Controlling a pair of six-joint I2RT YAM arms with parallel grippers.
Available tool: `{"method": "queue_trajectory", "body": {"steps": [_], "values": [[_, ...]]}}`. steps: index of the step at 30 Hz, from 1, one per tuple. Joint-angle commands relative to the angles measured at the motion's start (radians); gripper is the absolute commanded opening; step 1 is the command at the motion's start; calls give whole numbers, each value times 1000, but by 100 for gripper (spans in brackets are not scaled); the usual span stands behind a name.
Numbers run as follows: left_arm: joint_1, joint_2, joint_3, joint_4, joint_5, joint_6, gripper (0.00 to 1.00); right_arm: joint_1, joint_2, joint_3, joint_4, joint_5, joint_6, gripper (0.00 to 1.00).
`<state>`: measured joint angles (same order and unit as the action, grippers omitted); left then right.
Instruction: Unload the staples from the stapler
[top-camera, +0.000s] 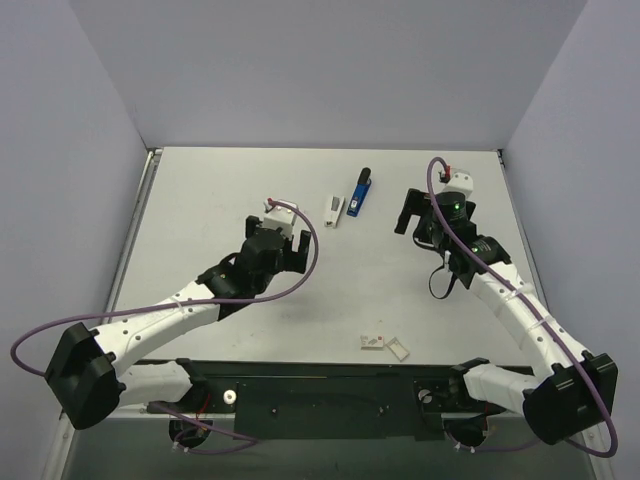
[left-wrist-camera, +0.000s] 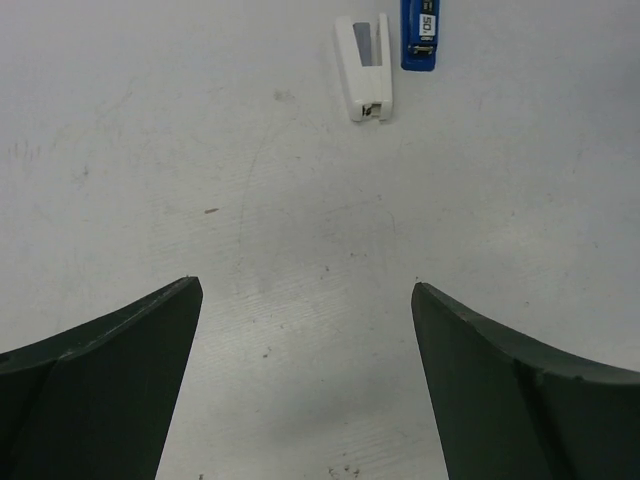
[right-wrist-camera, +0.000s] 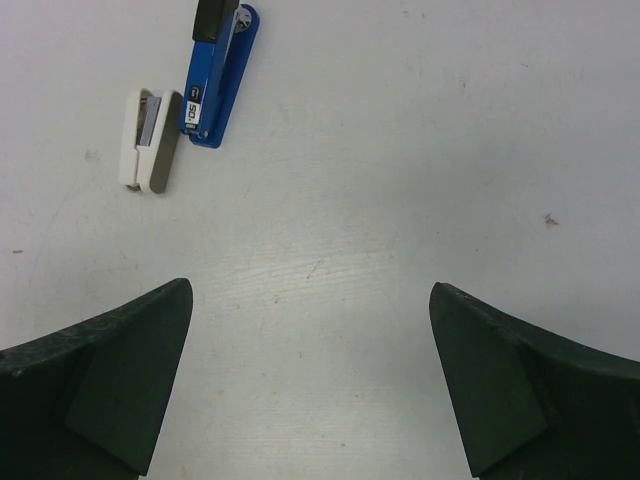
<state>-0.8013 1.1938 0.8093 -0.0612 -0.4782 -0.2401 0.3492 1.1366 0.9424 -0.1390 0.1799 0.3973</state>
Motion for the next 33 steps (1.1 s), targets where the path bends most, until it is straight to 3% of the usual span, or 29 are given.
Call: {"method": "queue_trajectory", "body": {"steps": [1,5,9,16,23,29,33], "values": [[-24,-20,64,-14,40,56,97,-1,-38,22,-23,52,37,100],[-26,-71,21,30,174,55,97,-29,-73,-13,-25,23,55,100],[-26,-100,-5,32,240,50,97,-46,-129,-65,15,-170,26,97],[-29,-94,-35,44,443,54,97,10,-149,-46,-125,-114,14,96],[-35,1,-9,46,395,21,97,14,-152,-102,-132,-120,31,92],[-32,174,112,43,232,-27,97,30,-80,-93,-151,-128,57,86],[-10,320,230,43,205,-41,97,46,-52,-105,-146,-132,74,84]]}}
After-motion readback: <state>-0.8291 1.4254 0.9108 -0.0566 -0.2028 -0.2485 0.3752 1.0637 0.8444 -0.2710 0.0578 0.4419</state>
